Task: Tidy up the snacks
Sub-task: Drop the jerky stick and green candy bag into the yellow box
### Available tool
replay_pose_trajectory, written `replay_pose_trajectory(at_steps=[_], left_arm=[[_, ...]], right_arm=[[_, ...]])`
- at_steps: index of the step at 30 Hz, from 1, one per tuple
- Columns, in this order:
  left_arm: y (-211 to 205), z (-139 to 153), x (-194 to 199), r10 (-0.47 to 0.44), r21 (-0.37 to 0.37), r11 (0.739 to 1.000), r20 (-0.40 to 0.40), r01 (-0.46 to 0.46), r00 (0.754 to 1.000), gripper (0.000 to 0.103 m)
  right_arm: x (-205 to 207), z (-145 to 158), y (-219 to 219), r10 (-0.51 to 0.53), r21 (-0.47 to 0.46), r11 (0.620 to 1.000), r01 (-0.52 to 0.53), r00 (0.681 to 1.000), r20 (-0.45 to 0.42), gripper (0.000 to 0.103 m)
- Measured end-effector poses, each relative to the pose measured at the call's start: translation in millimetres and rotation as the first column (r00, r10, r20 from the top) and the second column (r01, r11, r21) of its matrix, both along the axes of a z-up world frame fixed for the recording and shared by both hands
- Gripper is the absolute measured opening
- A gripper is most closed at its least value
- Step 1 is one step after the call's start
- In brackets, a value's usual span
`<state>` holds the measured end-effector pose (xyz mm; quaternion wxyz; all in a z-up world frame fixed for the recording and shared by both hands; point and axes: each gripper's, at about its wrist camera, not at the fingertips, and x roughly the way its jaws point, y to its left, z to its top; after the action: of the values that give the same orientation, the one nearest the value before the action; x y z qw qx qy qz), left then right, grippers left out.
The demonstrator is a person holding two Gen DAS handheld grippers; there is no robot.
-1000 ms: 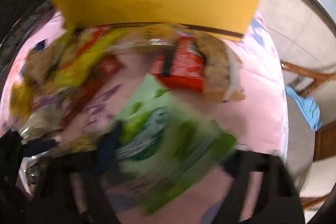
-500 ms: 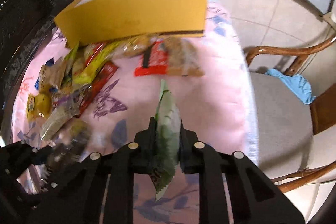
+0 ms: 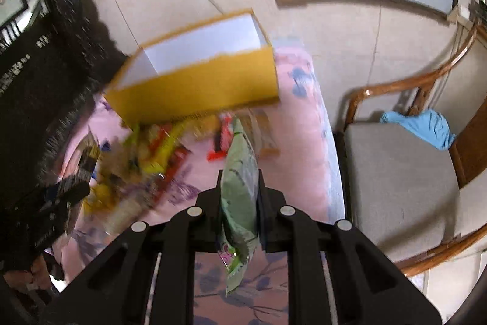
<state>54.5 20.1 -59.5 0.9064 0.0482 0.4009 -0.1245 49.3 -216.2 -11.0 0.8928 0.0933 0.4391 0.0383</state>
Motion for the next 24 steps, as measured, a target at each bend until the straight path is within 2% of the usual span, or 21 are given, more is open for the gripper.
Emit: replay_pose_trajectory(at_steps=[8,15,19,24], left_arm=[[2.6,71.4,50.2,0.085,-0.023,0.996,0.129,-0.083,0.988,0.031],[2.5,106.7,133.0,0.173,-0.006,0.985,0.121,-0.173,0.977,0.031],[0.4,111.9,169.6,0.18,0.005,0.983,0.129,-0.182,0.975,0.031],[-3.1,100.4,205.7,0.168,0.013,0.985,0.118,-0.171,0.979,0.031]], right_arm=[[40.1,68.2,3.7,0.016,0.042,0.999,-0.023,0.99,0.143,0.017],[122.0,115.5,-0.1,0.007,0.001,1.0,-0.007,0.978,0.208,0.017],[162.1,118.7,9.9,0.021,-0.03,0.999,-0.015,0.977,0.214,0.017],[207.4,97.2,25.9,0.043,-0.036,0.999,-0.037,0.985,0.166,0.017]])
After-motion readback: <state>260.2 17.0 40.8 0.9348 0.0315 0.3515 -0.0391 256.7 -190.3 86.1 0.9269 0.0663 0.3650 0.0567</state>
